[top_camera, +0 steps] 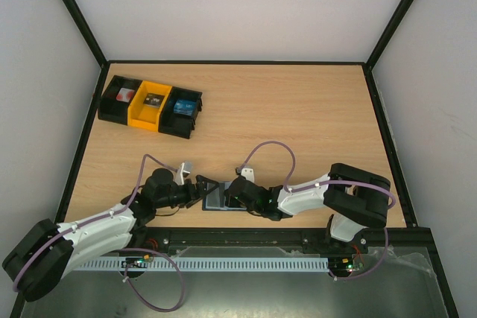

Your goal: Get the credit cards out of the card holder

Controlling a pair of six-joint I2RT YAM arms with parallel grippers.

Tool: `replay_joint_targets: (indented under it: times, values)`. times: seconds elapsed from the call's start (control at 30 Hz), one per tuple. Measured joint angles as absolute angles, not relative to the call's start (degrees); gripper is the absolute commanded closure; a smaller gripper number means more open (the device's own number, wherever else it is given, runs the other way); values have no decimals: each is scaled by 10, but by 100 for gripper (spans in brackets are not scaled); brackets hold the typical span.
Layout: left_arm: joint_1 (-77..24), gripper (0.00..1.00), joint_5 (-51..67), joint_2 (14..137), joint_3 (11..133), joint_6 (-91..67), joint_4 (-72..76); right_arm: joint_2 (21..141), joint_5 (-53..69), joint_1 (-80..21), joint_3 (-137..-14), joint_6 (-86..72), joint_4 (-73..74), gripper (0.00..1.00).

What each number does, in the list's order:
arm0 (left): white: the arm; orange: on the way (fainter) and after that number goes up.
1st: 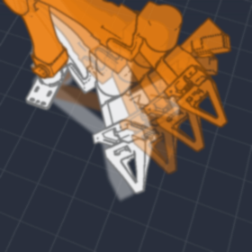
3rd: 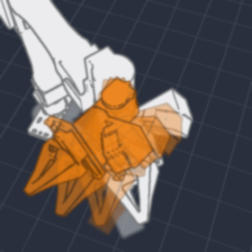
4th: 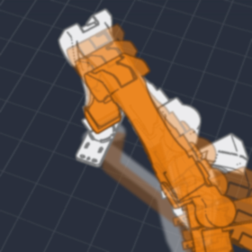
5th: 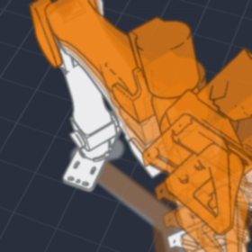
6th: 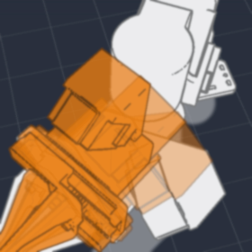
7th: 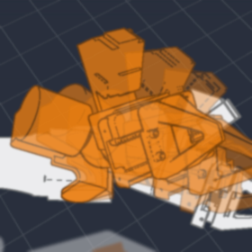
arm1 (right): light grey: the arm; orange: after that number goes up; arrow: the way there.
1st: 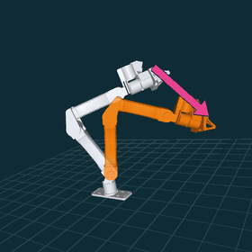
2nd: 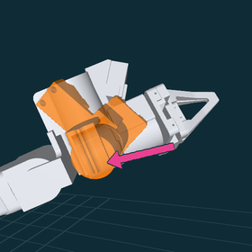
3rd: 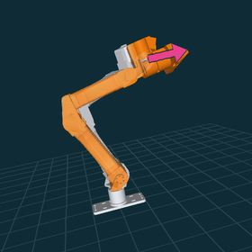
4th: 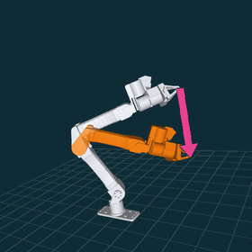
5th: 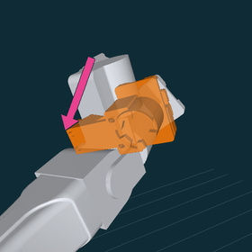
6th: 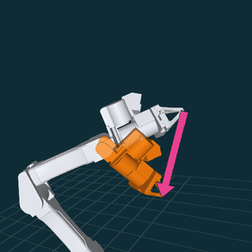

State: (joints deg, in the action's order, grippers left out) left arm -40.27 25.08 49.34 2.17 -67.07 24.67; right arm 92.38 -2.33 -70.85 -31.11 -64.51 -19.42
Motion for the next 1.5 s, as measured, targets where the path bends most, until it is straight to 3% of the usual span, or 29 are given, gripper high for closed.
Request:
replay_joint_targets:
  times: [0.83,1.5]
  values:
    - [-408,0,227,461,26,-657,185,927,-21,-708,-308,-645,-205,98]
    - [-409,0,242,476,24,-665,231,927,-21,-708,-307,-645,-208,98]
